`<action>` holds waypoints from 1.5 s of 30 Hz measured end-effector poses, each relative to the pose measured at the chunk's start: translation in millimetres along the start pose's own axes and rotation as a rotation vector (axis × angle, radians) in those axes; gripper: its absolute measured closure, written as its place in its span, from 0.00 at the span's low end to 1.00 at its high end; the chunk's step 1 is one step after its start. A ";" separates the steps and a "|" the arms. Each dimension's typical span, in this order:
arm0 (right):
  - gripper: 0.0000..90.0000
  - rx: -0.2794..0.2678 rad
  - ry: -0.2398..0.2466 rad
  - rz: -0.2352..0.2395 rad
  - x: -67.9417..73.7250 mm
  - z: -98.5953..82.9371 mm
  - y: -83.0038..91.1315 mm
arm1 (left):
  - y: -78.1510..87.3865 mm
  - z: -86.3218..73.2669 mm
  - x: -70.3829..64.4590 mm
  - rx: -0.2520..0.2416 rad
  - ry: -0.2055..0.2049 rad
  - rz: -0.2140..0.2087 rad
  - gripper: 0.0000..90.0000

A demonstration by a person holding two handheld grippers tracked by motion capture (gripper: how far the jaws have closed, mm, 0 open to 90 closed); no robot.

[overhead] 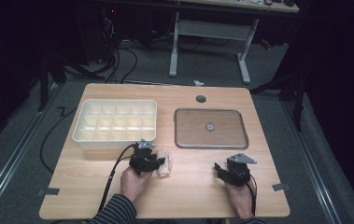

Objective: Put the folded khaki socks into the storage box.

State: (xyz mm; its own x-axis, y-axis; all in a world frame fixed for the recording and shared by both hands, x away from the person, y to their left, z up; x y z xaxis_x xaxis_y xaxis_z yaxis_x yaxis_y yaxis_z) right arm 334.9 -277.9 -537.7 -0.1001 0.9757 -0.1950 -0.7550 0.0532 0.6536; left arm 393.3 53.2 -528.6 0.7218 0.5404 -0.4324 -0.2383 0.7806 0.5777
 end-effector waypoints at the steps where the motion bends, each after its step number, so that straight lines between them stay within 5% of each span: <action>1: 0.46 0.000 -0.001 0.000 -0.2 0.0 -0.1 | 0.4 0.2 0.3 0.002 -0.001 -0.005 0.73; 11: 0.45 0.002 -0.003 -0.001 0.4 0.2 -0.2 | 2.1 1.2 -0.1 0.006 -0.001 -0.016 0.80; 45: 0.41 0.000 0.009 0.010 1.1 0.1 -0.3 | 16.2 3.2 -9.7 0.036 -0.050 -0.052 0.81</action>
State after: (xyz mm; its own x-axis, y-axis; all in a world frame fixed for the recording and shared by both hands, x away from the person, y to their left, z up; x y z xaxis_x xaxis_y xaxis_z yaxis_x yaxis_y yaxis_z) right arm 335.0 -276.8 -538.0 -0.1138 0.9742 -0.1951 -0.7536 0.0433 0.6559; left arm 384.5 59.6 -512.9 0.7645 0.4825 -0.4274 -0.1771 0.7947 0.5805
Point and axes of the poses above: each handheld gripper's, and its own axes: y roughly backward along the jaws, z roughly out of its top, x roughly to its left, the point moved 1 cm from there along -y, roughly forward along the jaws, and after that the axes turned 15 degrees about -z, right-handed, at the moved point
